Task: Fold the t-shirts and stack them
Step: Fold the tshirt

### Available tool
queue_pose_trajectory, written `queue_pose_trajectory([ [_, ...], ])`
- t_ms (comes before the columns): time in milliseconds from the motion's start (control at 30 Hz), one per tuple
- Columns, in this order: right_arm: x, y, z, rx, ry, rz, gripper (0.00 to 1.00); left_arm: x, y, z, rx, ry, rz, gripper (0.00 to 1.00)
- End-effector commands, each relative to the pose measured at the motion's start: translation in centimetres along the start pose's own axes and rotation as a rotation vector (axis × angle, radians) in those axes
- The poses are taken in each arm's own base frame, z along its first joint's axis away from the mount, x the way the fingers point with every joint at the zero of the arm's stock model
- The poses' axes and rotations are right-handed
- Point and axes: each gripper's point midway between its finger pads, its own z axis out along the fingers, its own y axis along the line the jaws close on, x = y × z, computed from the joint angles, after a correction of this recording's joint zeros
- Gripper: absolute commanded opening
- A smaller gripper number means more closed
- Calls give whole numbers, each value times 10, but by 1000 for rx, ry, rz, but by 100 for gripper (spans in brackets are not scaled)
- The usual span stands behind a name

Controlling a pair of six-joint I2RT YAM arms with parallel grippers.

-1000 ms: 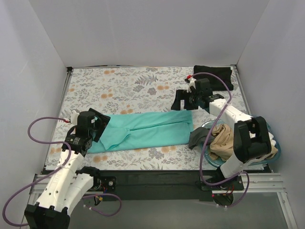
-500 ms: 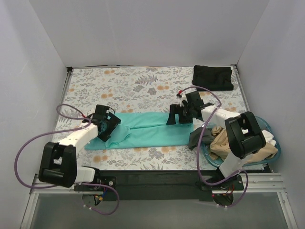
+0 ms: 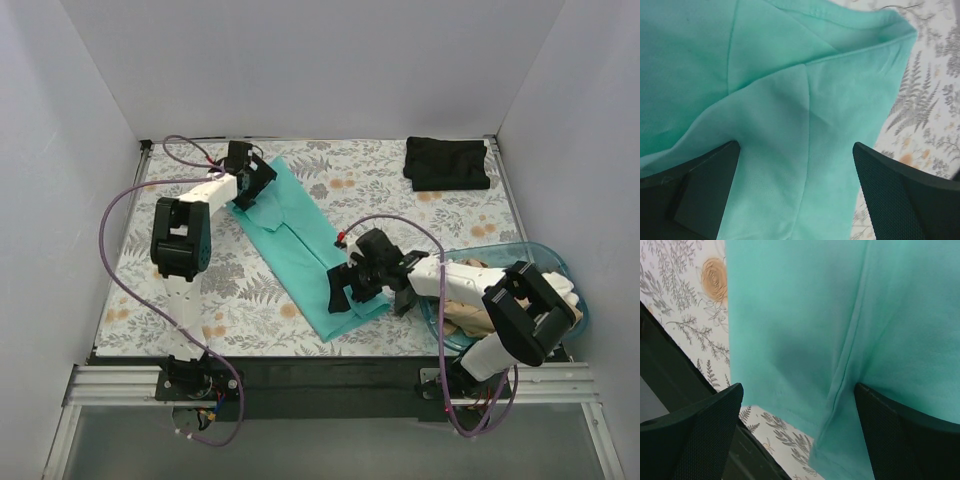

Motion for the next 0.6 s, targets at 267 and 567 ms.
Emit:
queue_pose_trajectory([
  [267, 57, 65, 6, -58, 122, -181, 98, 50, -56, 93, 33, 164, 81, 97],
  [567, 44, 114, -1, -129, 42, -372, 98, 71, -108, 88, 285, 266, 98, 98],
])
